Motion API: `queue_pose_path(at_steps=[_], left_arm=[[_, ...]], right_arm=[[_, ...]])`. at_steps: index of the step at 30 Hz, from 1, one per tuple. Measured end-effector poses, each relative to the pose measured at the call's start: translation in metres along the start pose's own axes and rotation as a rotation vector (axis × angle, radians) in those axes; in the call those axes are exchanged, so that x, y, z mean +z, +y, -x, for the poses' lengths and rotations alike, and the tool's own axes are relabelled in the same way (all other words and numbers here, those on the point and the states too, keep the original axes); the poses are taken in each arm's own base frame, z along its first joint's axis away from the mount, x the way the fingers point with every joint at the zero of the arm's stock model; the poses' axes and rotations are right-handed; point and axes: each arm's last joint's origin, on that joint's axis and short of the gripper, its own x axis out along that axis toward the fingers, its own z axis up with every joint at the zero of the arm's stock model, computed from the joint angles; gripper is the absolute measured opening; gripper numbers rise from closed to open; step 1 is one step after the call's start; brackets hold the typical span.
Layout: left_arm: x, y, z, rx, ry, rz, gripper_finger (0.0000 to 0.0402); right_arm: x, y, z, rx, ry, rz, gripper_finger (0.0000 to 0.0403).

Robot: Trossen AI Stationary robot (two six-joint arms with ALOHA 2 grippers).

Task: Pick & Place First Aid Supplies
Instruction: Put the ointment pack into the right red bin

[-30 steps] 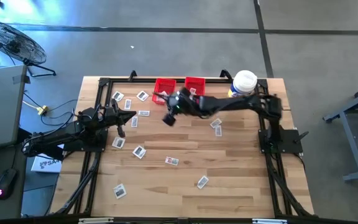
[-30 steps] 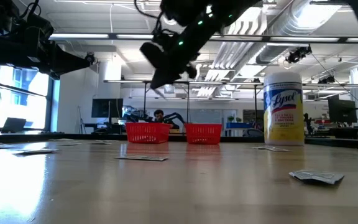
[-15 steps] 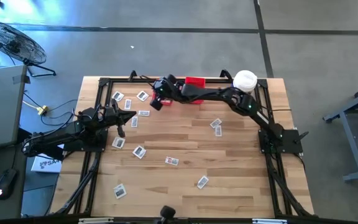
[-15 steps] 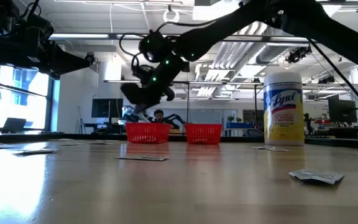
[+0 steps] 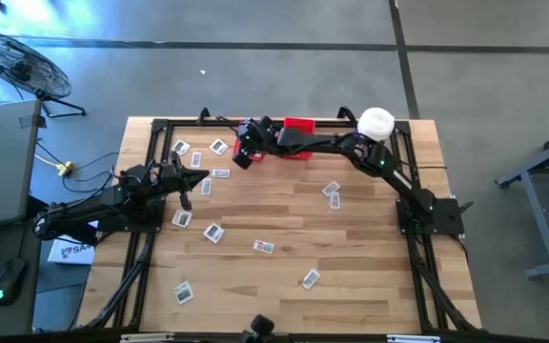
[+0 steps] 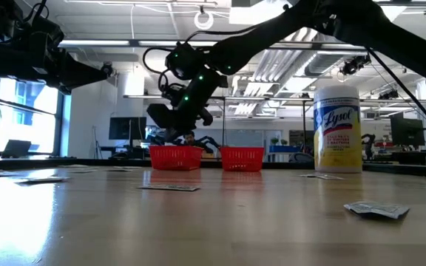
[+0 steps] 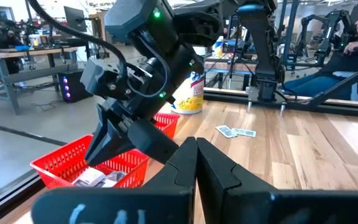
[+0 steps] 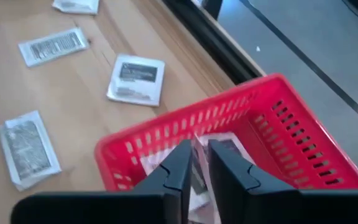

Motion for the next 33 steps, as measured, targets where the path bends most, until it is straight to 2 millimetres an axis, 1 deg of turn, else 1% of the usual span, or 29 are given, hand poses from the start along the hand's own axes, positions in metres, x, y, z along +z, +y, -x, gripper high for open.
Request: queue_pose_path(at_steps=[3, 5, 9, 14, 16, 19, 23, 26, 29, 31, 33], left_arm=[[0.000, 0.000, 0.000, 0.000, 0.000, 0.000, 0.0001], [0.000, 0.000, 0.000, 0.000, 0.000, 0.000, 0.0001], [0.000, 0.000, 0.000, 0.000, 0.000, 0.000, 0.0001], [0.000, 0.000, 0.000, 0.000, 0.000, 0.000, 0.0001], [0.000, 0.000, 0.000, 0.000, 0.000, 0.000, 0.0001], [0.000, 0.000, 0.000, 0.000, 0.000, 0.000, 0.0001], [0.000, 0.000, 0.000, 0.000, 0.000, 0.000, 0.0001], [0.000, 0.000, 0.000, 0.000, 0.000, 0.000, 0.0001], [0.000, 0.000, 0.000, 0.000, 0.000, 0.000, 0.0001], [0.000, 0.000, 0.000, 0.000, 0.000, 0.000, 0.0001], [0.000, 0.000, 0.000, 0.000, 0.000, 0.000, 0.0001]], right_arm=[[-0.002, 0.001, 0.003, -0.003, 0.031, 0.010, 0.0061], [0.000, 0.002, 0.013, -0.002, 0.061, 0.030, 0.0063], [0.004, 0.012, 0.049, 0.010, 0.169, 0.112, 0.0048], [-0.007, 0.032, 0.098, 0.034, 0.372, 0.232, 0.0012], [-0.015, 0.044, 0.115, 0.031, 0.452, 0.251, 0.0003], [-0.029, 0.069, 0.133, 0.009, 0.526, 0.268, 0.0006], [-0.048, 0.106, 0.155, 0.003, 0.540, 0.312, 0.0005], [-0.070, 0.130, 0.169, 0.012, 0.555, 0.328, 0.0002], [-0.092, 0.145, 0.188, 0.011, 0.553, 0.311, 0.0003], [-0.111, 0.150, 0.200, 0.011, 0.548, 0.285, 0.0004], [-0.130, 0.151, 0.211, 0.009, 0.528, 0.237, 0.0002]])
